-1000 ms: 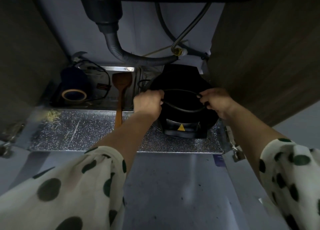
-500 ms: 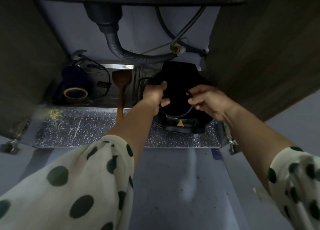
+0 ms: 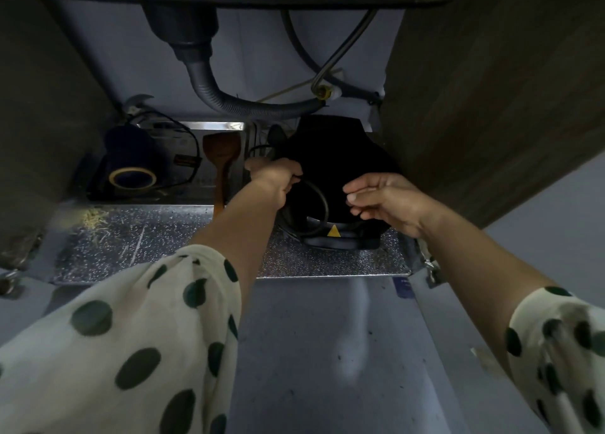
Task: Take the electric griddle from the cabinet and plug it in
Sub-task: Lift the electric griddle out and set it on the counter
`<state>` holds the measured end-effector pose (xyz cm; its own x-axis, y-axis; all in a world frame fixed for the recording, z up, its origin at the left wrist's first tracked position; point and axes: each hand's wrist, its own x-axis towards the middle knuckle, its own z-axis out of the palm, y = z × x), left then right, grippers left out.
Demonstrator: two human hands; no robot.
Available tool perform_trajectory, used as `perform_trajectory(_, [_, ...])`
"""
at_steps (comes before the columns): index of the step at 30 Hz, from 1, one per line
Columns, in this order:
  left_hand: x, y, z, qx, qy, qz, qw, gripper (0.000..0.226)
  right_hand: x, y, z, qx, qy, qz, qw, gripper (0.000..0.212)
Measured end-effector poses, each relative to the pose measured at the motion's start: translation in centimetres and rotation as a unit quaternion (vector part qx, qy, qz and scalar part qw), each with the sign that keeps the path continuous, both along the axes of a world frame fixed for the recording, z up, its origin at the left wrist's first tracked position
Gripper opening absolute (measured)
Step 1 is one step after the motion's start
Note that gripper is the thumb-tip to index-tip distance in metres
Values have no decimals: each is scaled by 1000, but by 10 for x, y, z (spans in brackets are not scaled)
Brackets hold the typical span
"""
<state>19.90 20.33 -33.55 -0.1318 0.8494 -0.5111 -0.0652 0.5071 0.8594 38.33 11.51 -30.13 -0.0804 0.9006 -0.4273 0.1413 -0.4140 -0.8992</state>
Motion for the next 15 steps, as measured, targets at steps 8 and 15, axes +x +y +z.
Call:
perform_trajectory(8, [-18,-11,-5,-14,37,3,999,24,19,-4,-31,0,-216,-167,962,46])
perform_trajectory(15, [-31,-17,-26,-15,67,18,997,38,4,-15,-51,-119,-79,-252,957,68])
